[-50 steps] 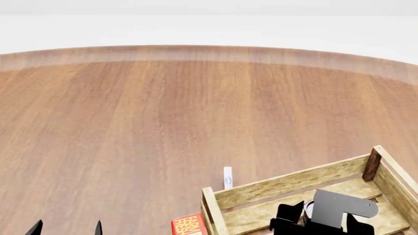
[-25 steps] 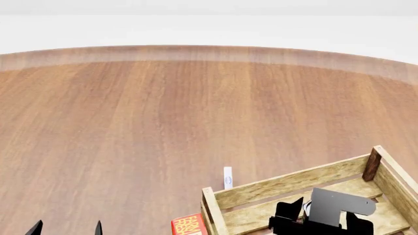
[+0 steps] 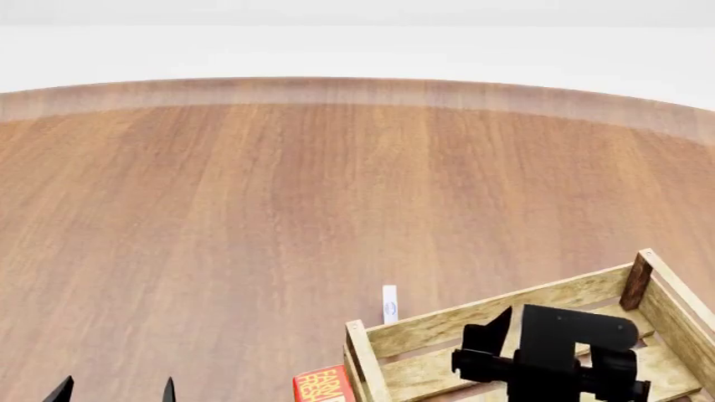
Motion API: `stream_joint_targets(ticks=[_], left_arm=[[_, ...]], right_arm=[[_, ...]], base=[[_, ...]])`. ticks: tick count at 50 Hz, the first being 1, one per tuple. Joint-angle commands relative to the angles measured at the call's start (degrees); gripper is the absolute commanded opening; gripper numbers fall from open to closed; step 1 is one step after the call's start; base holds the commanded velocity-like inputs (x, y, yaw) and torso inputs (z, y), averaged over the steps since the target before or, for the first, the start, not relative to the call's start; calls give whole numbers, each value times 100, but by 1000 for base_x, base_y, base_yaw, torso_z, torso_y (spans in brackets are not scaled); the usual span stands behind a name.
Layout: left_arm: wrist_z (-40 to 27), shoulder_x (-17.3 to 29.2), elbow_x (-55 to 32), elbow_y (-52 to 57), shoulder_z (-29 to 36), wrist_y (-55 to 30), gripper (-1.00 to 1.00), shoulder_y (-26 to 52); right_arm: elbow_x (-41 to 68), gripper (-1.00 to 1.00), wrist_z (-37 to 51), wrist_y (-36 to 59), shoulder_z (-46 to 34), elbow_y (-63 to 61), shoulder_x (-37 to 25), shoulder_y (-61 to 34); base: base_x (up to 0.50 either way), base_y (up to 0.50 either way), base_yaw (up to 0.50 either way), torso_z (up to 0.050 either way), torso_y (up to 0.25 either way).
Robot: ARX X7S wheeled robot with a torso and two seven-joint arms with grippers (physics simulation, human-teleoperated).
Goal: Pick up the tomato sauce, and put it in the wooden tray.
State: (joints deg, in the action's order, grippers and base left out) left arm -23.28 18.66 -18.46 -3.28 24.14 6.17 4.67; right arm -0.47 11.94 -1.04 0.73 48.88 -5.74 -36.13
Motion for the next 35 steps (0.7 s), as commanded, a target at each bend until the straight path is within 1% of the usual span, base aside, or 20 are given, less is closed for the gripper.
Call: stream_joint_targets(ticks=[1,19,24,35], left_arm=[[-3,7,-16,-15,7,17,100,2],[-32,30,-25,27,28,14,100,-20],[-29,24,-22,-5,35,29,100,-6],[-27,28,-32,-26,47,27,100,26]], right_arm=[[-10,100,-27,1033,-100,-2088,-17,614],[10,100,-72,2152,-309,-4752,-123,1338],[5,100,-67,2344,-367,-5247,-161,1456],[-97,100,-81,2827,-636,-6816,-255,1882]], base=[[0,0,0,0,0],[0,0,0,0,0],[0,0,0,0,0],[0,0,0,0,0]])
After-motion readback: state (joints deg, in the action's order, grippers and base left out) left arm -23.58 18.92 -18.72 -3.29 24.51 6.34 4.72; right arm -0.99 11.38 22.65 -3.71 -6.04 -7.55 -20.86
